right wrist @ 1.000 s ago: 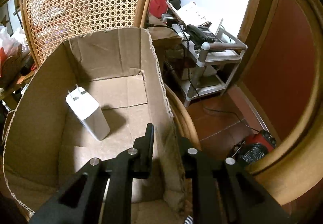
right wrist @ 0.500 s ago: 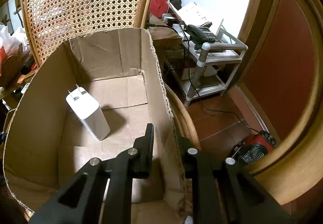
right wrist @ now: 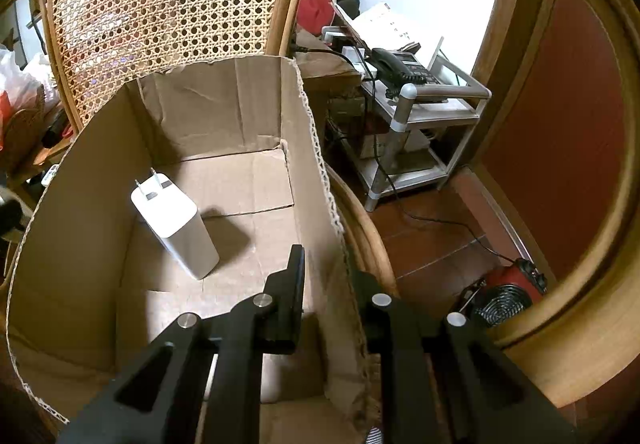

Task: Organize rigid objects
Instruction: 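Grasp the white router box with the left gripper and drop it into the box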

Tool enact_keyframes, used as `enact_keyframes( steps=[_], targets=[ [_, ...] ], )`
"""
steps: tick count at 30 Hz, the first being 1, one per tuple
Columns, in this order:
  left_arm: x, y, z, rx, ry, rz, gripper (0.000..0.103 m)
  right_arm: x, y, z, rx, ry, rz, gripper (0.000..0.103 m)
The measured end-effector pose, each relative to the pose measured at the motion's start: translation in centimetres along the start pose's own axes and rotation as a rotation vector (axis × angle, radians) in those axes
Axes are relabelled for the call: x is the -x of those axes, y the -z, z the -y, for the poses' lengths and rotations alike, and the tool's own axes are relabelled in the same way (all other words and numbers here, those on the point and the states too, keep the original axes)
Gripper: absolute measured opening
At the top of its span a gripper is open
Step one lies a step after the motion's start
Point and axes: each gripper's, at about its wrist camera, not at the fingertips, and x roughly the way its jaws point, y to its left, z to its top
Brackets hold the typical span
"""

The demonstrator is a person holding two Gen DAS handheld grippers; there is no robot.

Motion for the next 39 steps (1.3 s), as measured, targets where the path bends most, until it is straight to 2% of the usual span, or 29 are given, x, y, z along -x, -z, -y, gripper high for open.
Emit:
enact_keyframes(
  steps=[2, 7, 10, 18, 22, 25, 27, 28, 32, 35, 39],
  targets=[
    [1.0, -0.9, 1.4, -0.017, 0.056, 0.035, 0.069, 0.0, 0.0, 0.0, 0.002, -0.001, 0.000, 0.019],
    [1.8, -1.8, 4.9, -0.087, 0.104, 0.073, 0.069, 0.0, 0.0, -0.1, 0.000, -0.002, 0.001, 0.019],
    [1.5, -1.9, 6.5, -0.119, 0.157, 0.056, 0.069, -0.1, 0.0, -0.1, -0.005, -0.003, 0.001, 0.019],
    [0.0, -0.9, 9.2, -0.185, 0.180, 0.012, 0.069, 0.0, 0.0, 0.0, -0.005, -0.006, 0.001, 0.019],
    [-0.6, -0.1, 9.3, -0.178, 0.184, -0.021, 0.069, -0.1, 0.0, 0.0, -0.002, -0.004, 0.002, 0.019],
    [-0.6, 0.1, 9.6, -0.192, 0.176, -0.013, 0.072, 0.0, 0.1, -0.1, 0.002, -0.003, 0.002, 0.020],
    [-0.4, 0.1, 9.7, -0.205, 0.155, -0.002, 0.091, 0.1, 0.1, -0.2, -0.003, -0.013, 0.005, 0.020],
    [-0.4, 0.1, 9.7, -0.207, 0.146, 0.005, 0.094, 0.0, 0.1, -0.3, 0.005, -0.010, -0.003, 0.020],
    [-0.3, 0.0, 9.5, -0.207, 0.136, 0.005, 0.094, 0.1, 0.2, -0.3, 0.003, -0.013, 0.000, 0.021],
    [-0.1, 0.1, 9.5, -0.218, 0.102, 0.012, 0.095, 0.2, 0.2, -0.2, 0.004, -0.016, 0.001, 0.021],
    [0.5, 0.1, 9.0, -0.207, 0.068, 0.025, 0.100, 0.1, 0.1, 0.0, 0.003, -0.018, -0.005, 0.021]
  ],
)
